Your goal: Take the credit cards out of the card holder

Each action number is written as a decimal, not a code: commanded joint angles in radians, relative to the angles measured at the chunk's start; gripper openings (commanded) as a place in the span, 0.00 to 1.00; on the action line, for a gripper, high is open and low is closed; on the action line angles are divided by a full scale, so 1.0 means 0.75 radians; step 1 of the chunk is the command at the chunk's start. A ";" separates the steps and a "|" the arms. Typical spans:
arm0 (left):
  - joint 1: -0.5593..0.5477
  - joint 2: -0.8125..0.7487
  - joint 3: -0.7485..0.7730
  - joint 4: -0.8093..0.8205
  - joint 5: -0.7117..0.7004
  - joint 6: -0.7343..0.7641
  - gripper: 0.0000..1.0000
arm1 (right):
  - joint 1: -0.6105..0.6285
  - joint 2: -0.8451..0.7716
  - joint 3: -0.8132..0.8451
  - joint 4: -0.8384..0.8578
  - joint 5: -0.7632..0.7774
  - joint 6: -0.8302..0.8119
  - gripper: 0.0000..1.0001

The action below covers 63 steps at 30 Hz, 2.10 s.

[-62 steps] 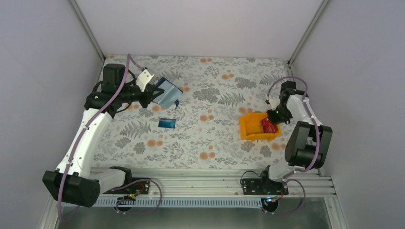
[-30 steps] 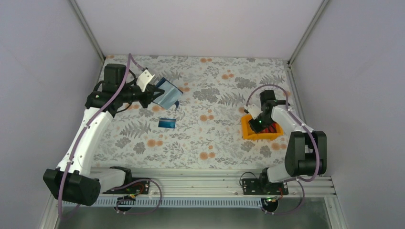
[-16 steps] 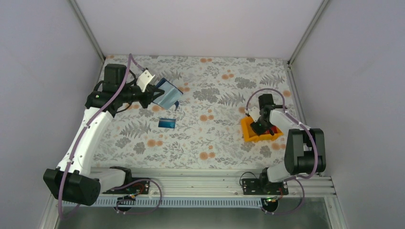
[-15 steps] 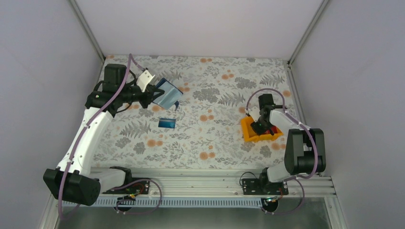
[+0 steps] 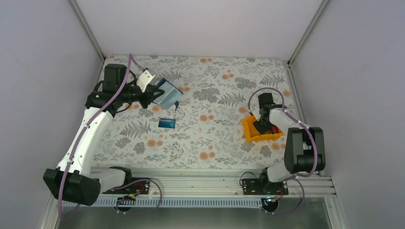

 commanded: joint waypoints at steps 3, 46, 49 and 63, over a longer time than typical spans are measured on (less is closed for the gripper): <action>-0.004 0.005 0.025 0.001 0.035 0.011 0.07 | 0.008 -0.041 0.059 -0.007 -0.027 -0.010 0.04; 0.328 0.148 1.064 -0.151 0.893 -0.207 0.03 | 0.567 -0.457 0.910 0.977 -1.504 0.889 0.98; 0.334 0.191 1.167 -0.106 0.843 -0.264 0.03 | 0.686 -0.420 0.847 1.041 -1.309 0.927 0.94; 0.334 0.174 1.180 -0.135 0.869 -0.256 0.02 | 0.905 -0.007 1.186 0.977 -1.433 0.874 0.79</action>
